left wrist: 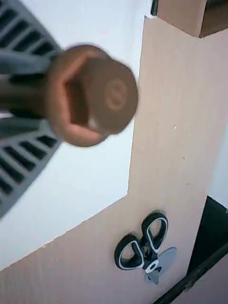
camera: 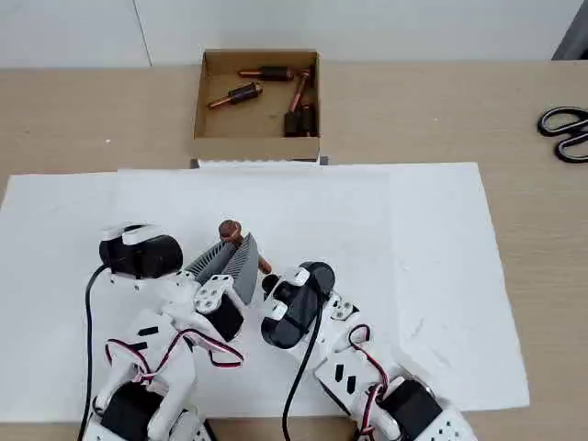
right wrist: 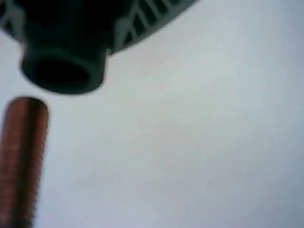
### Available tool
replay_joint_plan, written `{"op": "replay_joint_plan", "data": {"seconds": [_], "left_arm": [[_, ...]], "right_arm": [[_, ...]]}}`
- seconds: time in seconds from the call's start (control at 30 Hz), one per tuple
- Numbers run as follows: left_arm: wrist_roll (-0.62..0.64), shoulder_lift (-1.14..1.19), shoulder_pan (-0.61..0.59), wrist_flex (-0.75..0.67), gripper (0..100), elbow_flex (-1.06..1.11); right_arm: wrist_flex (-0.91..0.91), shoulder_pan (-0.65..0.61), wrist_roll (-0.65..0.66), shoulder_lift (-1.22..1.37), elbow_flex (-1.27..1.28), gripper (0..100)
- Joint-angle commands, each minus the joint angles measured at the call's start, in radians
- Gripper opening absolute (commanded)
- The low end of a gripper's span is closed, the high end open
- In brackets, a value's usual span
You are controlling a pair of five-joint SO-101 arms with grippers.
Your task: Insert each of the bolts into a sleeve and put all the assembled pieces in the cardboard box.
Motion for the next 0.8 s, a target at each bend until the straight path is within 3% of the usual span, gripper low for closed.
{"op": "replay_joint_plan", "data": {"seconds": [0.0,0.53,0.77], "left_arm": [[0.006,-0.006,0.006,-0.028,0,-0.005],[0.006,-0.008,0.005,-0.026,0,-0.005],[0.006,-0.008,0.005,-0.026,0,-0.005]], "right_arm": [[-0.028,0.001,0.009,-0.005,-0.006,0.3],[-0.143,0.004,0.081,-0.005,0.064,0.4],[-0.145,0.073,0.084,-0.007,0.060,0.4]]}}
